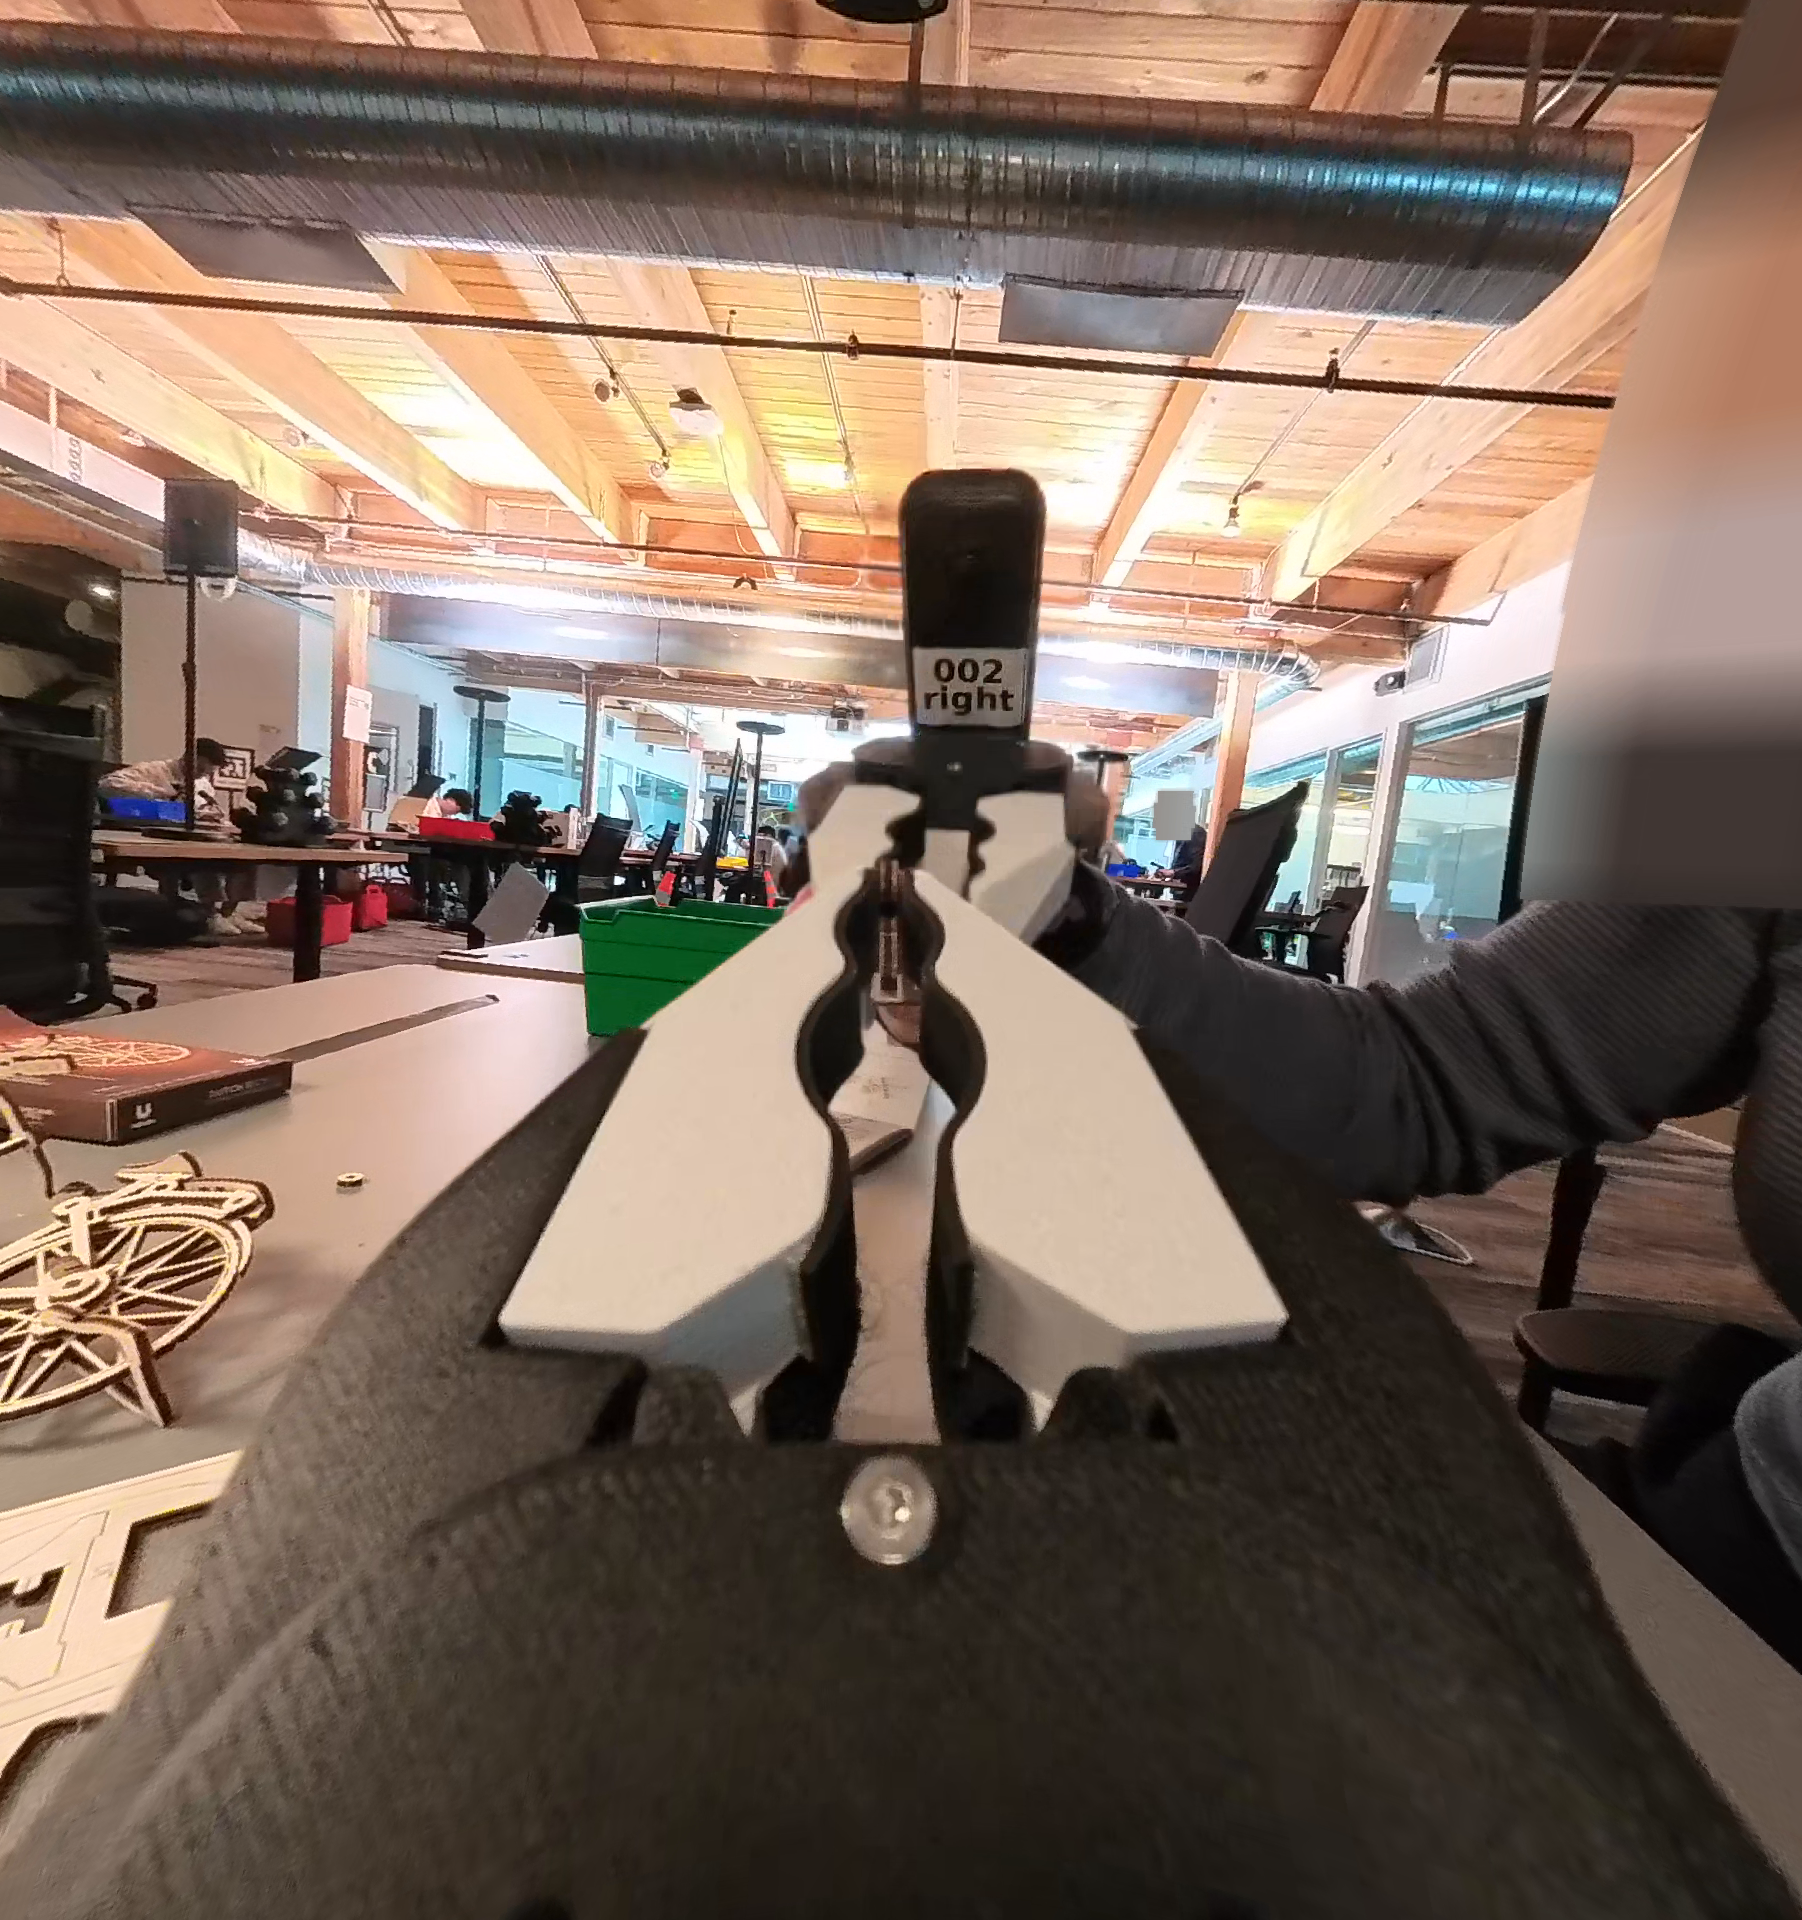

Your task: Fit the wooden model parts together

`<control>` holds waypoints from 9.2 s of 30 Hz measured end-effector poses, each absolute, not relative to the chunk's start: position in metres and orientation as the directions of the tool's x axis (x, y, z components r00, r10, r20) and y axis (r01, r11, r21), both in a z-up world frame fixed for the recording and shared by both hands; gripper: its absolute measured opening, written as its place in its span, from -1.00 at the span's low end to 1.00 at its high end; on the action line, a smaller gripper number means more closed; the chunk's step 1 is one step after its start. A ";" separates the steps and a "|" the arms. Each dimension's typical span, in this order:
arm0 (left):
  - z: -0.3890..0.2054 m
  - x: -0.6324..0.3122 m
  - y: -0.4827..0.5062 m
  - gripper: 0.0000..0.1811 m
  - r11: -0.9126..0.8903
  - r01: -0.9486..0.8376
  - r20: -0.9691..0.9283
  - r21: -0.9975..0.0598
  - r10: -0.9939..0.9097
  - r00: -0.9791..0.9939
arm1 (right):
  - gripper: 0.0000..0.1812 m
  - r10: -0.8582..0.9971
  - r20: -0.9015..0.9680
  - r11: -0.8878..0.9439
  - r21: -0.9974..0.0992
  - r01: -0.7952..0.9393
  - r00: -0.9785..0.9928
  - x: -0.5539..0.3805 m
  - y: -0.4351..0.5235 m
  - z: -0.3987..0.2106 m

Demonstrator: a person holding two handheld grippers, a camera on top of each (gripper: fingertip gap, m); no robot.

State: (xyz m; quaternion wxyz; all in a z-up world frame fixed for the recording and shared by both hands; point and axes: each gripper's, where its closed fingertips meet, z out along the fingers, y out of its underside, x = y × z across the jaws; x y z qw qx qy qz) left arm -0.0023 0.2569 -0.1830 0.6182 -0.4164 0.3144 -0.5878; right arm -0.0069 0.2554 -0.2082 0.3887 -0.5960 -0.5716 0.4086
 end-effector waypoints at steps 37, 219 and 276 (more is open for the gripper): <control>-0.318 -0.021 0.279 -0.94 -0.150 -0.518 0.012 -0.842 -0.966 0.259 | -0.99 0.992 0.021 0.110 -0.659 0.744 -0.127 -0.022 0.284 -0.329; -0.225 0.009 0.260 -0.32 -0.231 0.048 0.235 -0.972 -0.966 0.110 | -0.99 0.864 -0.264 -0.371 -0.909 -0.190 -0.428 0.023 0.234 -0.182; -0.229 -0.002 0.291 -0.99 -0.101 0.069 0.119 -0.993 -0.926 0.359 | -0.87 0.991 -0.091 -0.136 -0.737 0.662 0.102 0.036 0.284 -0.334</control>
